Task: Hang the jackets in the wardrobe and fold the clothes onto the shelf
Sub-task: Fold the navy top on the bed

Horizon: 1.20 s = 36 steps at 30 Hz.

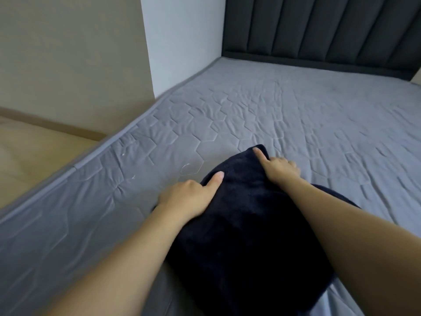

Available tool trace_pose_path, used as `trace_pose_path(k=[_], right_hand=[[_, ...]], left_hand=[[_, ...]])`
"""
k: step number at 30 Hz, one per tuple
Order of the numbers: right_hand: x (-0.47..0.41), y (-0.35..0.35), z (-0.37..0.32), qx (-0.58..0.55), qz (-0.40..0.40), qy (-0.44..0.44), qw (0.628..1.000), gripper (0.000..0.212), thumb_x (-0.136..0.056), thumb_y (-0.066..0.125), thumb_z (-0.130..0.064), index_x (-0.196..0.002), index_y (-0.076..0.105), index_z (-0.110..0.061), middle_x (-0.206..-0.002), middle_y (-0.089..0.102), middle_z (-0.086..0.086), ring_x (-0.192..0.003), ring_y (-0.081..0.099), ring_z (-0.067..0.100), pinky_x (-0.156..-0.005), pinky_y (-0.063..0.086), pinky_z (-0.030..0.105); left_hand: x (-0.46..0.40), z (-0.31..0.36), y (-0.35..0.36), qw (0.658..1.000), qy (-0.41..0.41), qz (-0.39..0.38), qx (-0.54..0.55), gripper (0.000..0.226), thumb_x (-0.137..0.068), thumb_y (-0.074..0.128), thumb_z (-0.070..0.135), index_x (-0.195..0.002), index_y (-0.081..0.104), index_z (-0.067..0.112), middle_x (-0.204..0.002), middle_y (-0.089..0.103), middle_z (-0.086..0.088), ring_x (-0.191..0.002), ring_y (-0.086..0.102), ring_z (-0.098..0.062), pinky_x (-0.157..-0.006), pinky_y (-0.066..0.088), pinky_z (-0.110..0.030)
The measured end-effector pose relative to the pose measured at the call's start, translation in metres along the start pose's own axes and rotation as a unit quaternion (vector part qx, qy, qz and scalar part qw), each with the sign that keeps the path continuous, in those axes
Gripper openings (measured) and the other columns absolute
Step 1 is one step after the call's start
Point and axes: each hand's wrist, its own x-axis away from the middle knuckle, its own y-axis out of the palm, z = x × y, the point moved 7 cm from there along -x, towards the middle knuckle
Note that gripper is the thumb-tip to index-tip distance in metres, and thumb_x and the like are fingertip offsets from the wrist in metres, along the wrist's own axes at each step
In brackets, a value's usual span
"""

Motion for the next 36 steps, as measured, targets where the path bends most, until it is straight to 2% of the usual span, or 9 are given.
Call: trace_pose_path(k=[4, 9, 15, 17, 22, 27, 29, 32, 36], right_hand=[[0.008, -0.002, 0.003, -0.129, -0.016, 0.002, 0.992, 0.083, -0.077, 0.021, -0.087, -0.104, 0.059, -0.018, -0.115, 0.063, 0.005, -0.106, 0.055, 0.027, -0.093, 0.040, 0.043], [0.020, -0.007, 0.003, -0.230, -0.019, -0.018, 0.973, 0.097, -0.056, 0.034, -0.097, -0.112, 0.063, -0.023, -0.107, 0.066, -0.003, -0.102, 0.061, 0.022, -0.099, 0.045, 0.044], [0.012, -0.001, 0.002, -0.274, -0.070, -0.038, 0.958, 0.069, -0.068, 0.054, -0.082, -0.097, 0.067, -0.021, -0.098, 0.068, -0.003, -0.090, 0.064, 0.017, -0.081, 0.050, 0.032], [0.010, 0.002, 0.001, -0.292, -0.084, -0.046, 0.952, 0.053, -0.072, 0.060, -0.074, -0.085, 0.066, -0.023, -0.090, 0.068, -0.006, -0.082, 0.064, 0.010, -0.067, 0.046, 0.025], [0.006, 0.009, -0.005, -0.305, -0.110, -0.065, 0.944, 0.034, -0.081, 0.063, -0.061, -0.078, 0.060, -0.028, -0.086, 0.063, -0.013, -0.079, 0.059, 0.004, -0.076, 0.043, 0.026], [0.051, 0.004, 0.006, -0.326, -0.249, 0.004, 0.912, 0.053, -0.085, 0.065, -0.053, -0.124, 0.056, -0.020, -0.119, 0.065, 0.007, -0.104, 0.064, 0.024, -0.100, 0.045, 0.039], [0.087, -0.026, 0.009, -0.326, -0.343, 0.077, 0.878, 0.063, -0.079, 0.069, -0.058, -0.121, 0.061, -0.013, -0.111, 0.071, 0.011, -0.098, 0.069, 0.029, -0.097, 0.050, 0.044], [0.128, -0.114, -0.022, -0.382, -0.384, 0.106, 0.834, 0.066, -0.070, 0.076, -0.057, -0.114, 0.068, -0.008, -0.103, 0.073, 0.013, -0.093, 0.072, 0.029, -0.090, 0.055, 0.045], [0.168, -0.284, -0.151, -0.453, -0.378, 0.066, 0.804, 0.071, -0.064, 0.078, -0.061, -0.114, 0.069, -0.010, -0.109, 0.072, 0.011, -0.098, 0.070, 0.029, -0.086, 0.055, 0.041]], left_hand=[[0.003, 0.006, -0.001, 0.994, -0.017, -0.076, 0.077, 0.107, -0.069, 0.015, 0.095, -0.136, 0.056, 0.022, -0.141, 0.053, -0.006, -0.123, 0.053, -0.030, -0.105, 0.040, -0.045], [0.002, 0.004, 0.004, 0.987, -0.003, -0.104, 0.122, 0.094, -0.077, 0.028, 0.088, -0.135, 0.057, 0.021, -0.140, 0.055, -0.006, -0.122, 0.055, -0.028, -0.107, 0.040, -0.044], [-0.001, 0.011, 0.019, 0.910, -0.029, -0.293, 0.293, 0.056, -0.090, 0.047, 0.067, -0.115, 0.069, 0.023, -0.105, 0.075, -0.003, -0.098, 0.070, -0.024, -0.094, 0.052, -0.038], [-0.004, 0.009, 0.021, 0.914, -0.044, -0.284, 0.286, 0.052, -0.091, 0.050, 0.062, -0.114, 0.070, 0.019, -0.100, 0.076, -0.005, -0.095, 0.071, -0.024, -0.088, 0.053, -0.036], [-0.012, 0.001, 0.021, 0.959, -0.028, -0.180, 0.216, 0.058, -0.090, 0.055, 0.060, -0.128, 0.062, 0.016, -0.120, 0.066, -0.004, -0.103, 0.064, -0.025, -0.091, 0.049, -0.036], [0.028, 0.000, 0.014, 0.975, -0.020, -0.127, 0.179, 0.049, -0.093, 0.050, 0.055, -0.118, 0.066, 0.016, -0.118, 0.068, -0.006, -0.095, 0.061, -0.021, -0.085, 0.043, -0.030], [0.055, 0.009, -0.013, 0.978, -0.025, -0.125, 0.164, 0.048, -0.093, 0.048, 0.056, -0.116, 0.064, 0.017, -0.114, 0.068, -0.003, -0.095, 0.062, -0.019, -0.089, 0.047, -0.034], [0.088, 0.033, -0.111, 0.991, 0.007, -0.088, 0.100, 0.052, -0.090, 0.043, 0.065, -0.112, 0.061, 0.021, -0.110, 0.065, 0.002, -0.096, 0.060, -0.019, -0.087, 0.048, -0.039], [0.120, 0.064, -0.335, 0.997, 0.072, 0.017, -0.030, 0.053, -0.088, 0.035, 0.070, -0.108, 0.057, 0.026, -0.118, 0.065, -0.003, -0.105, 0.060, -0.028, -0.080, 0.046, -0.039]])
